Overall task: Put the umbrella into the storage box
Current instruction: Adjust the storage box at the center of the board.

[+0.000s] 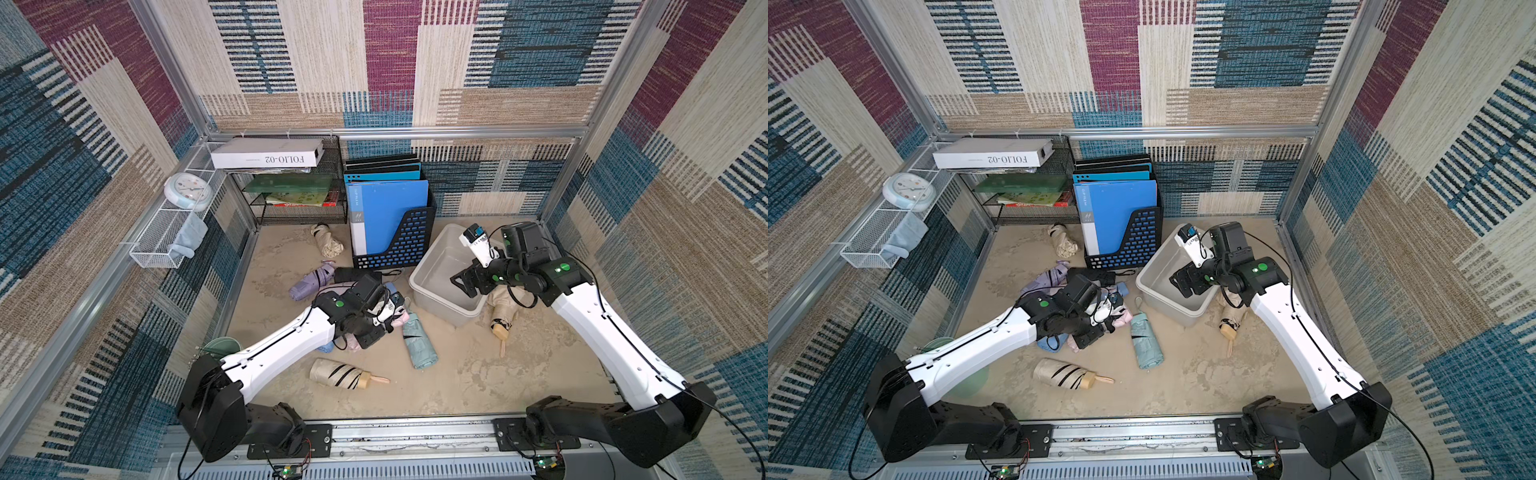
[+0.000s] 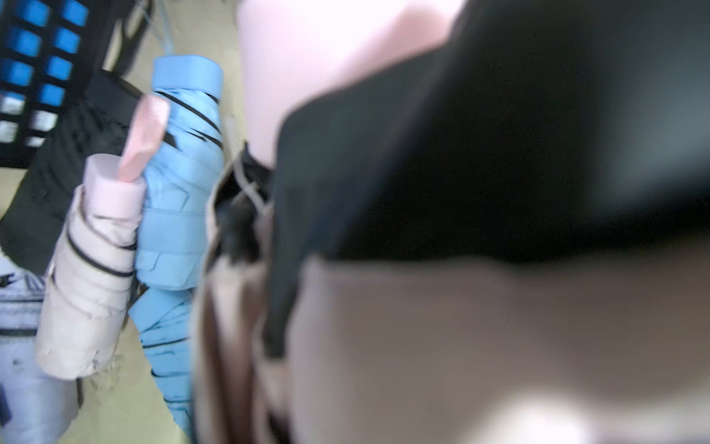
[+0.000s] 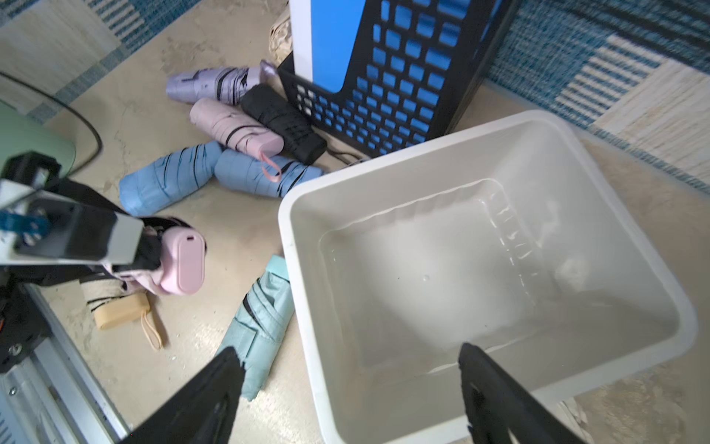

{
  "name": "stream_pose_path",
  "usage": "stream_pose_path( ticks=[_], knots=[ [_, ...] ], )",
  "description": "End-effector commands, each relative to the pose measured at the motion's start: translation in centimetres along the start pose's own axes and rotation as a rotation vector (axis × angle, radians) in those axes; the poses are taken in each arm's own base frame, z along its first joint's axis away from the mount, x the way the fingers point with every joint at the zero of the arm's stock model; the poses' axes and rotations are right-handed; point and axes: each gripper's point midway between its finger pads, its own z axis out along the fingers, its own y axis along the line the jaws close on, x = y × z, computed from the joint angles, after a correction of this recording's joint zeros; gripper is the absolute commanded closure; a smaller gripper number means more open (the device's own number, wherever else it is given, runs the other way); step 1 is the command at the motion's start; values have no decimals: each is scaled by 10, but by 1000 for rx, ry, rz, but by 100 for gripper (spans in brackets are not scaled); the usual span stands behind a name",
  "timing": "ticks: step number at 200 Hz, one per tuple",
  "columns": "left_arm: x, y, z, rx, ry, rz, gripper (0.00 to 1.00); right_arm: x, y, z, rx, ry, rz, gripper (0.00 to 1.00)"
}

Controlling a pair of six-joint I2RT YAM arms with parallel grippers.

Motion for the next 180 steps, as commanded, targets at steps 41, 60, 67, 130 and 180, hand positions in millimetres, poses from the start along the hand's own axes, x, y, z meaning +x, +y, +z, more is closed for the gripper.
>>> stream_pose_path(
  ticks=[41,60,67,130,180],
  knots=[
    [-37,4,-57,24,-364,-489,83,32,33,38,-98,147,-36,20],
    [-31,11,-71,4,-446,-619,82,38,34,53,-83,182,-28,24],
    [-27,13,-75,-5,-471,-654,82,40,34,58,-83,197,-23,26],
    [-3,19,-89,-11,-582,-864,82,64,33,100,-42,339,31,44],
    [1,18,-94,4,-610,-903,81,64,45,119,-50,357,108,63]
  ],
)
